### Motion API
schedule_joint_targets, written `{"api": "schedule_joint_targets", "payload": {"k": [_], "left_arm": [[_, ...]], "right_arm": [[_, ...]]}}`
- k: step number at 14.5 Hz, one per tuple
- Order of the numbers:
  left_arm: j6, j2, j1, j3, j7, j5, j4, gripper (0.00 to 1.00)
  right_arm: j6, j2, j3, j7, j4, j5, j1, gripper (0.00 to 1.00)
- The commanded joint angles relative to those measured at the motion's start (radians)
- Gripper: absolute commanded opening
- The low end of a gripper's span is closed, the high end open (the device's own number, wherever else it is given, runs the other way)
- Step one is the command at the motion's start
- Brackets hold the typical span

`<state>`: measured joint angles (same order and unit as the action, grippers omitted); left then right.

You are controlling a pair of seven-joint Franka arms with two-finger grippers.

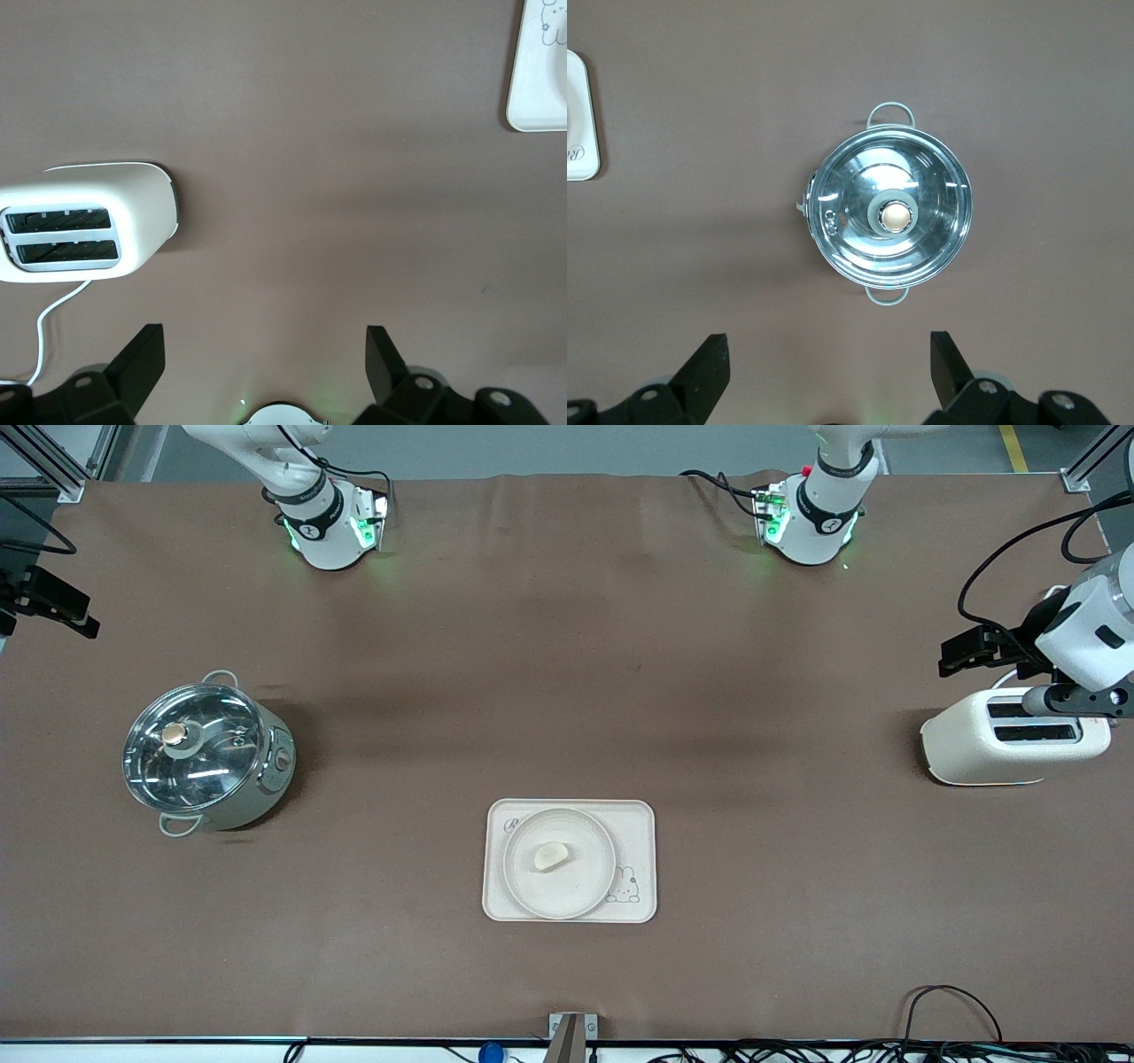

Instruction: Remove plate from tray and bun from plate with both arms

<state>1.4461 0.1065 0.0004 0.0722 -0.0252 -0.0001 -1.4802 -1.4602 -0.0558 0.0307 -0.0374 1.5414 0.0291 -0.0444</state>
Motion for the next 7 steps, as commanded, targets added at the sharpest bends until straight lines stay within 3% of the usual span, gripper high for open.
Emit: {"api": "schedule_joint_targets", "payload": {"k": [1,5,7], "left_arm": [[-0.006,-0.005,0.006,-0.003,0.016,-0.012,0.011,1.0],[-0.006,-0.002,0.001,-0.003,0.014,-0.012,0.011,1.0],[-0.006,-0.002,-0.004,-0.003,0.013,-0.012,0.011,1.0]], "right_arm": [[0.009,-0.004,-0.005,0.007,0.003,0.022,0.0,1.0],[-0.003,0.008,-0.005,0.008,0.009,0.012,0.0,1.0],[-0.063,0.028,-0.005,0.01,0.043,-0.079,0.0,1.0]]}}
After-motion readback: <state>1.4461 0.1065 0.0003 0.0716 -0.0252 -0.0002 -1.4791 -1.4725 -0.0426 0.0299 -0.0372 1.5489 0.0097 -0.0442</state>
